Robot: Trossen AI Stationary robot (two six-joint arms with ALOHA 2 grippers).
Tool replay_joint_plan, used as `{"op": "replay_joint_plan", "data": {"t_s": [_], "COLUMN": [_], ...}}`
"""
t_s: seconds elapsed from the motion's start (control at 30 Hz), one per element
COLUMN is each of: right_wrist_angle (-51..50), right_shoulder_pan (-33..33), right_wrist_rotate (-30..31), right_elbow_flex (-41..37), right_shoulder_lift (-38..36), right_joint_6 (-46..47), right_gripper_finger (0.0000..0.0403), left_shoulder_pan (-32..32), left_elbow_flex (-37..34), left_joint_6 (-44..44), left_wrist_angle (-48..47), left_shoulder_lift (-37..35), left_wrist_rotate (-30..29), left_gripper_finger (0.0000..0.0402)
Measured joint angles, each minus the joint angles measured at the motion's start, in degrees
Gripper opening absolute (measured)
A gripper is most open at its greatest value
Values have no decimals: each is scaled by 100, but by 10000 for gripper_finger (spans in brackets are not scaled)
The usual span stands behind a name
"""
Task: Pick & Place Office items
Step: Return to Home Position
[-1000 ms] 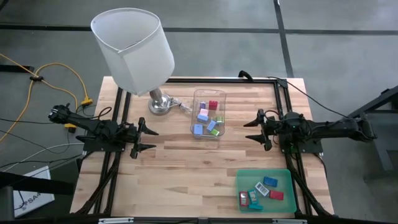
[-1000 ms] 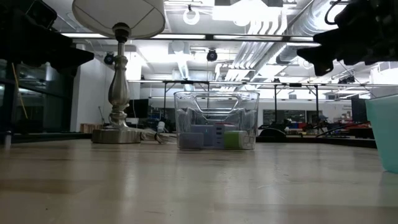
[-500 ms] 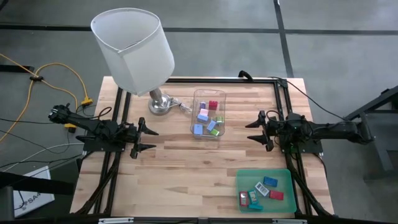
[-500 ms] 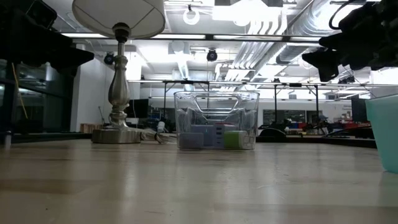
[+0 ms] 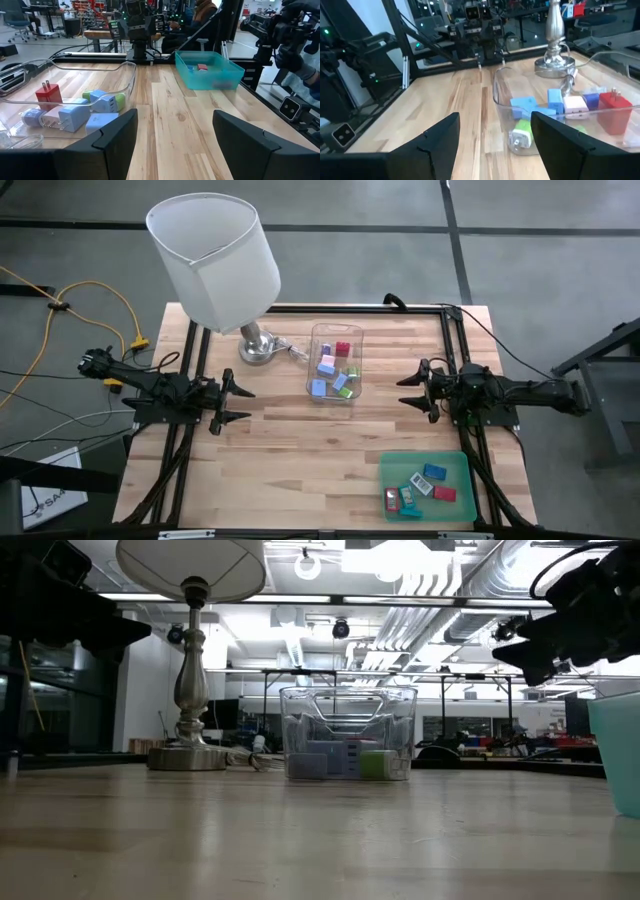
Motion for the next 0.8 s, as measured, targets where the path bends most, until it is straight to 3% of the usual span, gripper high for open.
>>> {"op": "replay_joint_plan", "data": {"t_s": [0.8], "right_wrist_angle": [-145], "right_shoulder_pan": [0], "right_wrist_rotate": [24], "right_elbow_flex": [-14], "right_shoulder_lift": [-228], "right_joint_6": [-219], "right_gripper_finger": [232], "left_shoulder_pan": [1], "left_elbow_flex": [0], "left_joint_6": [2], "left_wrist_angle": [1], "left_shoulder_lift": [0], "left_wrist_rotate": [0], "left_gripper_finger": [250]}}
